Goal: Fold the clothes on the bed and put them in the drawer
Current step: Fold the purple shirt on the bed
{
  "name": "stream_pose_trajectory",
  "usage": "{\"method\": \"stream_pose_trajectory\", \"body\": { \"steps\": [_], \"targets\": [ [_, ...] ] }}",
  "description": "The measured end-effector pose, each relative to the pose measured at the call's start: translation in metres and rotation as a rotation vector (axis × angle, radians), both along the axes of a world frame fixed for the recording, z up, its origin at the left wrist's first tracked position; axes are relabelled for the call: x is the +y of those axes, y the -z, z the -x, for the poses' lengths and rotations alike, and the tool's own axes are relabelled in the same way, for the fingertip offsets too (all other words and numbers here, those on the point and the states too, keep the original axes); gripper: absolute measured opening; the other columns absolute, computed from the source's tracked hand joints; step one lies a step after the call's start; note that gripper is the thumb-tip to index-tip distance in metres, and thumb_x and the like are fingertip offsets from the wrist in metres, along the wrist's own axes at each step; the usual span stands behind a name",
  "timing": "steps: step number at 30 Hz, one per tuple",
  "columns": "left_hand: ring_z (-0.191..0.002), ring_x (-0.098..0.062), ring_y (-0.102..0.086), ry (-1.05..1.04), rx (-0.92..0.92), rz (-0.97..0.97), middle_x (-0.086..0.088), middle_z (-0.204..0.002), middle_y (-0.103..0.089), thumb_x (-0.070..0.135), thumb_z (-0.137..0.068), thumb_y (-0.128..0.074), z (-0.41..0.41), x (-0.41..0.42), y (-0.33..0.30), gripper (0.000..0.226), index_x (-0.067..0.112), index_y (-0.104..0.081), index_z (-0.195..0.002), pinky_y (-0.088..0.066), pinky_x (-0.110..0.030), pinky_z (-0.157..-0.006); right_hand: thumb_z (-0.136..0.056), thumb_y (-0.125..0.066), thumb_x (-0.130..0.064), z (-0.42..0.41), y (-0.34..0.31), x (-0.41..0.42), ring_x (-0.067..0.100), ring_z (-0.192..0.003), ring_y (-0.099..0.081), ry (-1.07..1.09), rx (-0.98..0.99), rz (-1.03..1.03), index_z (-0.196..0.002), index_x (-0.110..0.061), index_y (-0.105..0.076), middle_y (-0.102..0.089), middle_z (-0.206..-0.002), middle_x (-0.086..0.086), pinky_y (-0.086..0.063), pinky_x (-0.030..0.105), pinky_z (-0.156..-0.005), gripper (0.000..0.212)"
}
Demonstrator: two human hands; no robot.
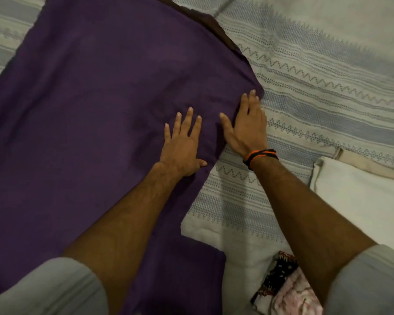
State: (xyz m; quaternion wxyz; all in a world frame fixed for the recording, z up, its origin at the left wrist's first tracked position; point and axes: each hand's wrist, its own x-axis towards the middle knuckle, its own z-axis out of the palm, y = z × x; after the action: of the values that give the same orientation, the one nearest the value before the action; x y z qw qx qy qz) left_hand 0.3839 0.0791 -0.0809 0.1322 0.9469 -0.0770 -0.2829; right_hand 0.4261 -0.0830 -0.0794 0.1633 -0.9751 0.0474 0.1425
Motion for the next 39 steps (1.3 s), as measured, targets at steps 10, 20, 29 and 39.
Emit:
{"method": "stream_pose_trajectory", "body": {
  "steps": [10, 20, 29, 39],
  "targets": [
    [-0.150, -0.034, -0.007, -0.155, 0.128, 0.073, -0.015, -0.163, 0.004, 0.049, -0.084, -0.070, 0.057, 0.036, -0.083, 0.100, 0.010, -0.010, -0.155, -0.017, -0.047, -0.121, -0.095, -0.062, -0.036, 0.088, -0.086, 0.031, 0.031, -0.148, -0.023, -0.010, 0.055, -0.219, -0.153, 0.001, -0.020, -0.022, -0.160, 0.019, -0.025, 0.041, -0.120, 0.081],
    [-0.146, -0.035, -0.021, -0.302, 0.037, 0.078, -0.018, -0.159, -0.017, 0.049, -0.082, -0.071, 0.121, 0.092, -0.151, 0.095, 0.005, -0.023, -0.151, -0.027, -0.047, -0.117, -0.093, -0.064, -0.033, 0.146, -0.152, 0.074, 0.032, -0.144, -0.031, -0.090, 0.067, -0.300, -0.151, -0.003, -0.027, -0.028, -0.157, 0.017, -0.032, 0.042, -0.116, 0.075],
    [-0.143, -0.035, -0.027, -0.391, -0.052, 0.077, -0.019, -0.157, -0.025, 0.047, -0.085, -0.069, 0.117, 0.140, -0.175, 0.087, 0.004, -0.029, -0.149, -0.029, -0.047, -0.115, -0.094, -0.062, -0.033, 0.128, -0.173, 0.121, 0.033, -0.144, -0.029, -0.232, 0.065, -0.297, -0.149, -0.003, -0.030, -0.026, -0.158, 0.017, -0.032, 0.047, -0.115, 0.071],
    [-0.145, -0.034, -0.024, -0.358, 0.023, 0.092, -0.016, -0.158, -0.021, 0.044, -0.089, -0.066, 0.047, 0.238, -0.137, 0.085, 0.004, -0.024, -0.151, -0.026, -0.047, -0.117, -0.097, -0.058, -0.036, 0.053, -0.143, 0.216, 0.031, -0.144, -0.030, -0.249, 0.075, -0.203, -0.150, -0.004, -0.030, -0.025, -0.159, 0.014, -0.034, 0.046, -0.114, 0.068]
  ]
}}
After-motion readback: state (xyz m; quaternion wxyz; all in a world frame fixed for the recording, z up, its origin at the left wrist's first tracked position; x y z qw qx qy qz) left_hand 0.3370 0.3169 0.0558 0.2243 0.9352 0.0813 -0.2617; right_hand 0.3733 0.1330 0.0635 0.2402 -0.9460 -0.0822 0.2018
